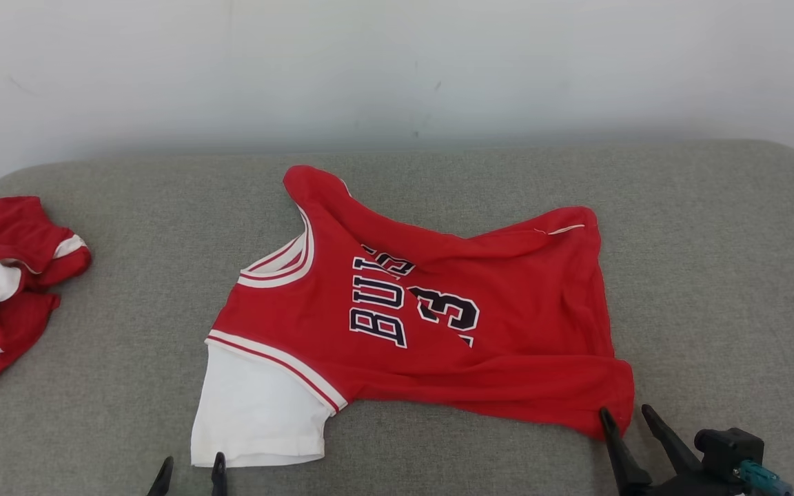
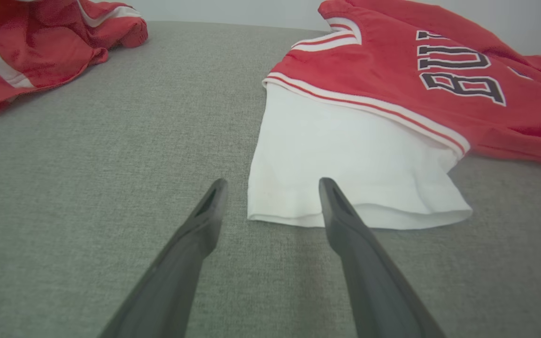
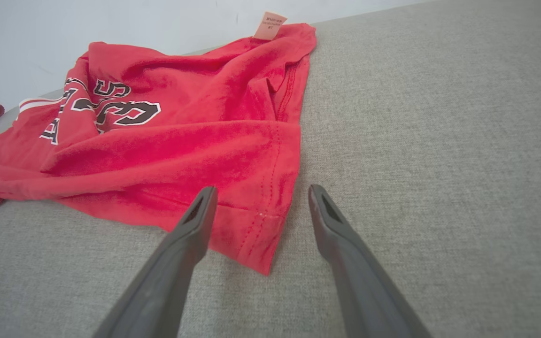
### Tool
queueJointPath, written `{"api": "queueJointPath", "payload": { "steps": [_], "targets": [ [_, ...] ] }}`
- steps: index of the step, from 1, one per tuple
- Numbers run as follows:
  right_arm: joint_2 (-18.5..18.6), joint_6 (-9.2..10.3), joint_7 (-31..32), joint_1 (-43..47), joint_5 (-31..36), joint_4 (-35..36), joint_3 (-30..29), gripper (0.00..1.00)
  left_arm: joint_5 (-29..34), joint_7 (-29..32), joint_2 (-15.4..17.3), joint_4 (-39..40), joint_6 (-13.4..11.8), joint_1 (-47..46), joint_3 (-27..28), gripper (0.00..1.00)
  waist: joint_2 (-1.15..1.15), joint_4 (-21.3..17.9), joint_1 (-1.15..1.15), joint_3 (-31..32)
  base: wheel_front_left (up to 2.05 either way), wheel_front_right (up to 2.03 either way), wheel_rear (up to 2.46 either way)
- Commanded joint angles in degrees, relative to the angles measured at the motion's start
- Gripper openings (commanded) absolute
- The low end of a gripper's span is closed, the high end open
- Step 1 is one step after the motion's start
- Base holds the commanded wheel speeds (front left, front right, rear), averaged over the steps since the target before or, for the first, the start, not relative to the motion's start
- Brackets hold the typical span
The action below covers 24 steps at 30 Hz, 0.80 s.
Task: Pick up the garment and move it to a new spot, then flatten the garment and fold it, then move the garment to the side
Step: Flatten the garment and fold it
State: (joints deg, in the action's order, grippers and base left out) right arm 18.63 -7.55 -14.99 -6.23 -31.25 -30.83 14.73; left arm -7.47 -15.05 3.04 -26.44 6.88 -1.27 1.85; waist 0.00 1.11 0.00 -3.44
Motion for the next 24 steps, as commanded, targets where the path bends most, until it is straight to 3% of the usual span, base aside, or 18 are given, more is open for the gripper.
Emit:
{"api": "queueJointPath", "payload": {
  "steps": [1,15,17,19,20,21,22,23,24],
  "targets": [
    [-0.2,0.14,-0.3,-0.6,-0.3,-0.3,0.3,1.00,-0.5,-0.2,0.2,-1.2,0.1,-1.0,0.1,1.00,0.00,0.0,0.00,-0.2,0.00,0.00,0.00],
    [-0.9,0.14,-0.3,-2.8,-2.1,-1.9,1.7,1.00,-4.6,-0.2,0.1,-11.5,0.5,-7.4,0.3,1.00,0.00,-0.7,0.00,-2.7,0.00,0.00,0.00],
    [-1.0,0.14,-0.3,-2.8,-2.4,-2.0,1.9,0.95,-5.3,-0.2,0.0,-13.3,0.6,-8.1,-0.7,1.00,0.00,-0.5,0.00,-2.8,0.00,0.00,0.00],
    [-1.3,0.14,-0.3,-2.1,-2.6,-1.2,1.8,0.47,-6.9,-0.1,-0.1,-14.9,0.6,-8.8,-1.7,1.00,0.00,-0.4,0.00,-2.8,0.00,0.00,0.00],
    [-1.3,0.14,-0.3,-1.6,-2.5,-0.9,1.7,0.29,-7.8,-0.1,-0.1,-15.5,0.6,-9.1,-2.2,1.00,0.00,-0.4,0.00,-2.8,0.00,0.00,0.00],
    [-1.3,0.14,-0.3,-1.1,-2.3,-0.5,1.5,0.05,-8.2,-0.1,-0.2,-16.0,0.6,-9.3,-2.9,0.57,0.00,-0.4,0.00,-2.6,0.00,0.00,0.00],
    [-1.4,0.14,-0.2,-0.6,-2.2,0.1,1.3,0.00,-8.5,-0.1,-0.2,-16.3,0.6,-9.4,-3.6,0.12,0.00,-0.3,0.00,-2.5,0.00,0.00,0.00],
    [-1.4,0.14,-0.2,-0.1,-2.0,0.7,0.9,0.00,-9.1,-0.1,-0.2,-16.4,0.6,-9.5,-4.2,0.00,0.00,-0.3,0.00,-2.3,0.00,0.00,0.00],
    [-1.4,0.14,-0.2,0.5,-1.8,1.6,0.4,0.00,-9.6,-0.1,-0.2,-16.1,0.6,-9.6,-4.7,0.00,0.00,-0.2,0.00,-2.2,0.00,0.00,0.00]
  ]
}}
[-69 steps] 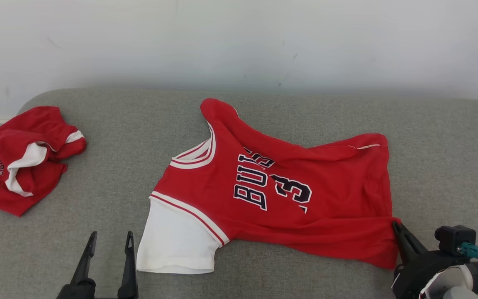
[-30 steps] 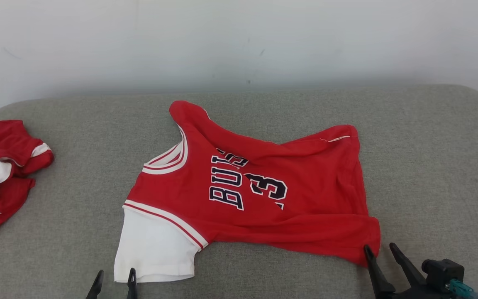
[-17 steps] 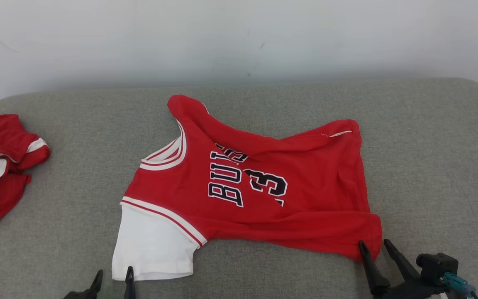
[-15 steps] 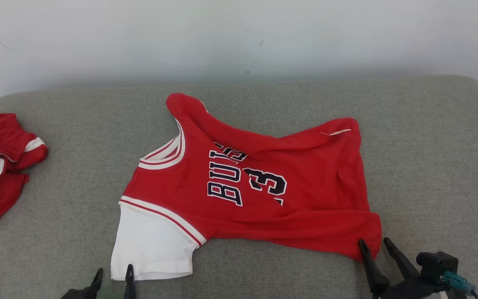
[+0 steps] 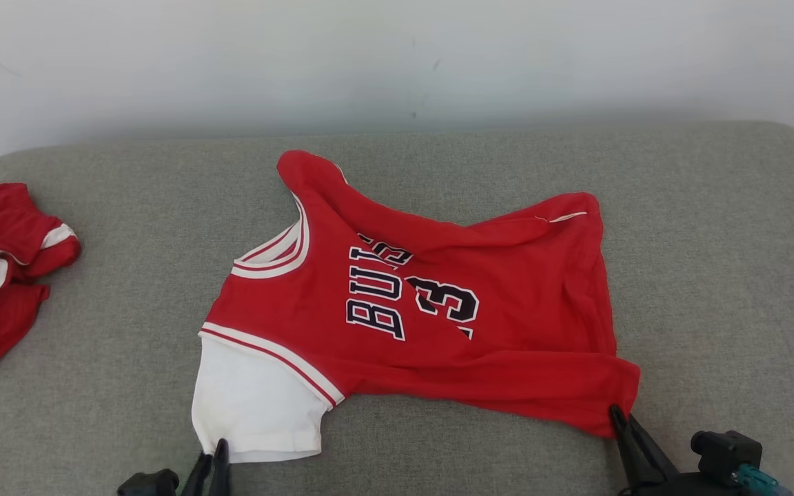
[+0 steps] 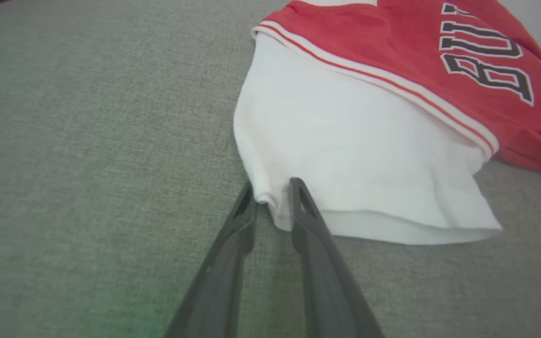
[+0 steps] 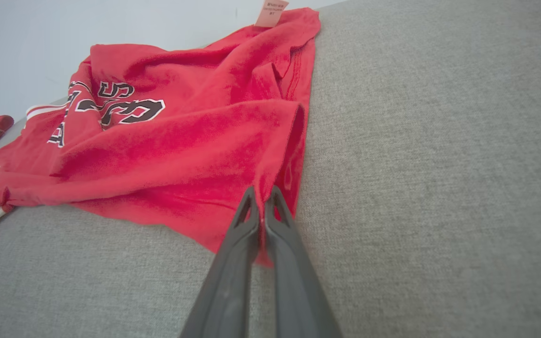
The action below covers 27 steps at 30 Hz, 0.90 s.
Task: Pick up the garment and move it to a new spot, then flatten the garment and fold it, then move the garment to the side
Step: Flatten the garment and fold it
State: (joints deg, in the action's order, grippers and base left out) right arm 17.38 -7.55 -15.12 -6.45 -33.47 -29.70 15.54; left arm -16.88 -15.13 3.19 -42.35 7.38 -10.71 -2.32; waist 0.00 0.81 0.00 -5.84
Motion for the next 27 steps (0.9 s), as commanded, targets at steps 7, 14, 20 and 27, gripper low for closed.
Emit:
{"api": "queueJointPath", "payload": {
  "steps": [7,14,20,27],
  "targets": [
    [-0.4,0.14,0.0,4.9,1.4,5.2,-2.2,0.00,-2.4,-0.1,0.3,3.8,0.1,1.9,0.3,0.00,0.00,0.0,0.00,0.8,0.00,0.00,0.00],
    [-0.2,0.14,0.4,5.4,1.5,10.3,-1.7,0.00,-2.2,-0.1,0.9,14.4,0.1,4.6,2.6,0.00,0.00,-0.7,0.00,0.9,0.00,0.00,0.00],
    [2.2,0.14,3.6,0.0,0.1,15.2,-1.4,0.00,0.0,-0.1,3.5,23.3,0.1,-0.4,1.0,0.00,0.00,-1.1,0.00,-0.4,0.00,0.00,0.00],
    [6.6,0.14,7.4,-15.2,-2.0,16.3,0.1,0.00,-0.9,0.7,9.9,24.0,0.1,-16.8,-4.6,0.00,0.00,-3.1,0.00,-6.6,0.00,0.00,0.00]
  ]
}}
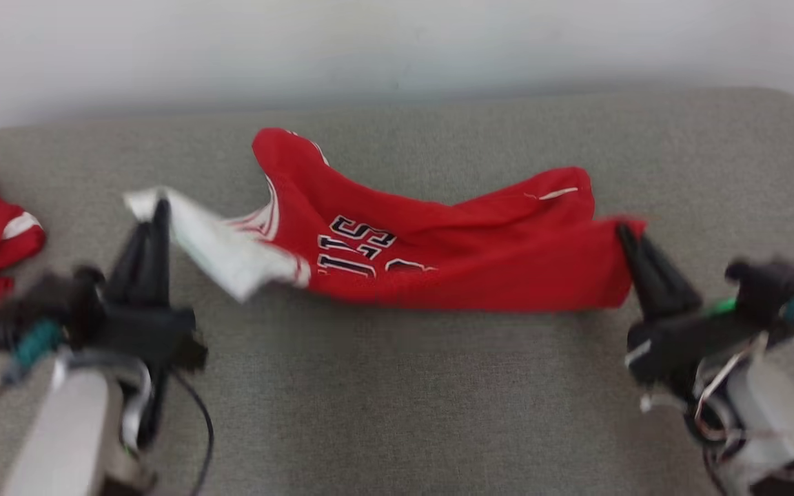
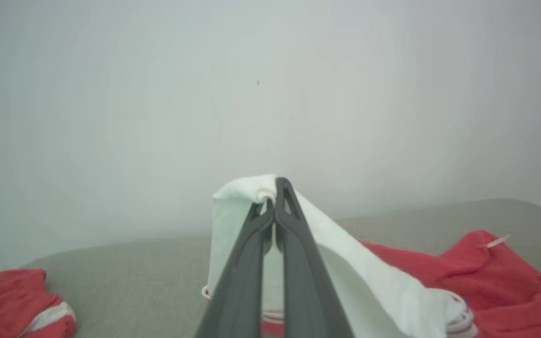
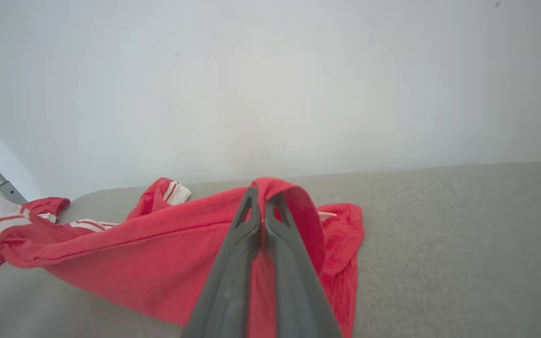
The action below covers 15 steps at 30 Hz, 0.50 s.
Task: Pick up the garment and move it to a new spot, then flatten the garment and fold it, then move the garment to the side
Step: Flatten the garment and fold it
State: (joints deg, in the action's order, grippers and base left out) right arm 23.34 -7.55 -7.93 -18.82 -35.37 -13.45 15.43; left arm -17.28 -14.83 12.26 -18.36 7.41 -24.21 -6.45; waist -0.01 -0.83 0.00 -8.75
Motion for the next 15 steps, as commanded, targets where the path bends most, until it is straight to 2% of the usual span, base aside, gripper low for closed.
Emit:
{"api": "queueJointPath", "payload": {
  "steps": [1,5,10,15],
  "targets": [
    [1.2,0.14,0.6,-5.7,-0.9,-0.4,0.3,0.00,-1.4,0.9,1.5,0.0,0.1,-6.7,-0.9,0.00,0.01,-1.7,0.00,-5.0,0.00,0.00,0.00],
    [3.4,0.14,2.6,-18.4,-3.6,-3.1,0.4,0.00,-6.0,4.2,3.5,-1.7,0.1,-21.5,-2.9,0.00,0.01,-1.9,0.00,-10.7,0.00,0.00,0.00],
    [5.5,0.14,6.2,-35.8,-7.1,-7.1,0.8,0.00,-9.6,6.8,4.2,-6.7,0.1,-40.5,-3.7,0.00,0.01,-2.1,0.00,-18.0,0.00,0.00,0.00],
    [5.0,0.14,9.4,-53.8,-9.1,-12.3,1.4,0.00,-10.2,7.4,4.0,-12.9,0.1,-57.8,-4.6,0.00,0.01,-2.6,0.00,-23.9,0.00,0.00,0.00]
  ]
}}
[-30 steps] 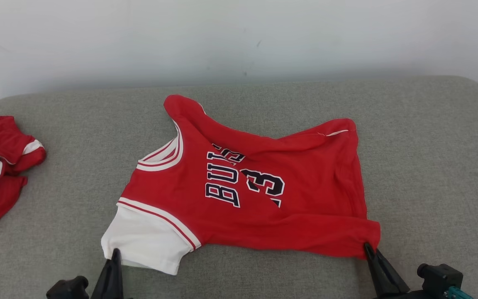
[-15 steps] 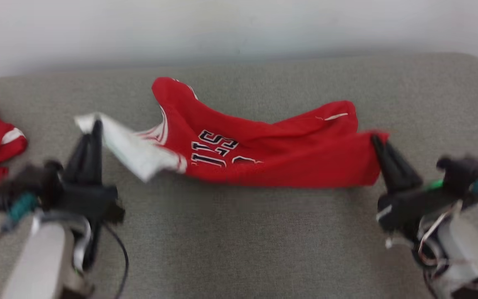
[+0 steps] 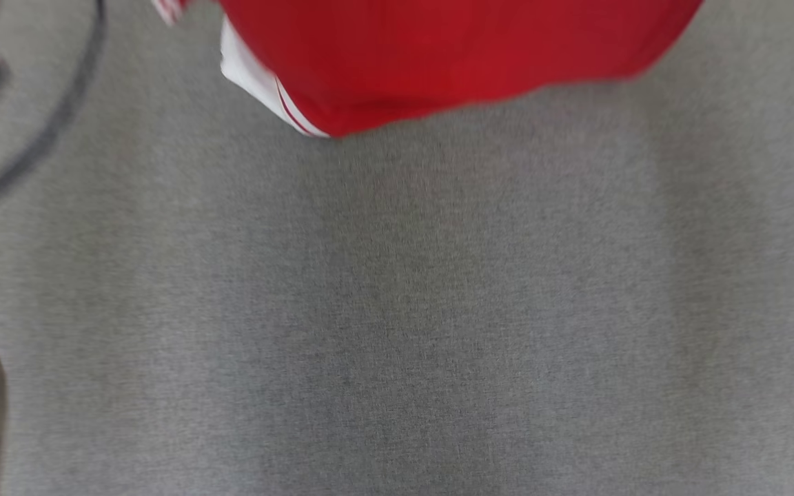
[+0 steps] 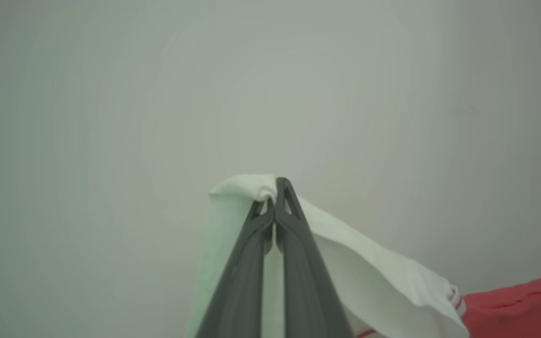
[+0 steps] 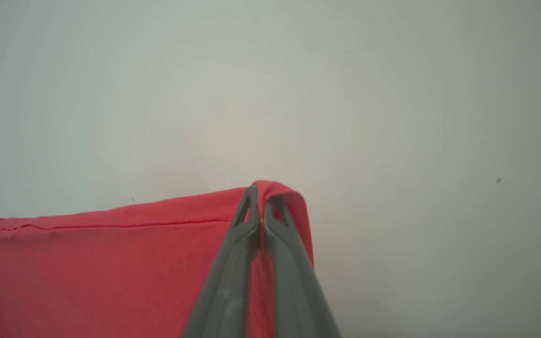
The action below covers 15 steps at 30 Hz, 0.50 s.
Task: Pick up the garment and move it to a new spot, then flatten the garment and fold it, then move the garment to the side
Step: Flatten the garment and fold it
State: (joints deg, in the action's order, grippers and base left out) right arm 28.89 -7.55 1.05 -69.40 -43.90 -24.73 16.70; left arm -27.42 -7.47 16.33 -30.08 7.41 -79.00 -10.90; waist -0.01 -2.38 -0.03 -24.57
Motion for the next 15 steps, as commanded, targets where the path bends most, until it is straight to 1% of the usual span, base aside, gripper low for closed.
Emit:
{"api": "queueJointPath", "payload": {
  "steps": [1,3,4,9,15],
  "targets": [
    [-0.8,0.14,0.8,-6.7,-0.8,-2.5,-0.1,0.00,0.1,0.0,-0.3,-2.5,0.1,-6.4,-0.5,0.00,0.01,-1.2,0.03,-9.1,0.00,0.00,0.00],
    [-1.3,0.14,1.0,-13.1,-0.6,-4.9,0.1,0.00,0.7,-0.2,-0.8,-4.9,0.1,-12.4,-1.5,0.00,0.01,-1.2,0.03,-10.5,0.00,0.00,0.00],
    [-1.3,0.14,1.0,-13.1,-0.6,-4.9,0.1,0.00,0.7,-0.2,-0.8,-4.9,0.1,-12.4,-1.5,0.00,0.01,-1.2,0.03,-10.5,0.00,0.00,0.00],
    [-1.3,0.14,0.9,-25.4,0.3,-10.3,2.0,0.00,2.2,-1.6,-2.0,-10.1,0.1,-25.1,-4.6,0.00,0.01,-0.7,0.03,-12.3,0.00,0.00,0.00],
    [-0.5,0.14,-0.2,-34.8,1.2,-17.2,3.8,0.00,3.2,-3.0,-1.9,-16.5,0.1,-36.0,-7.2,0.00,0.01,-0.3,0.03,-12.2,0.00,0.00,0.00]
  ]
}}
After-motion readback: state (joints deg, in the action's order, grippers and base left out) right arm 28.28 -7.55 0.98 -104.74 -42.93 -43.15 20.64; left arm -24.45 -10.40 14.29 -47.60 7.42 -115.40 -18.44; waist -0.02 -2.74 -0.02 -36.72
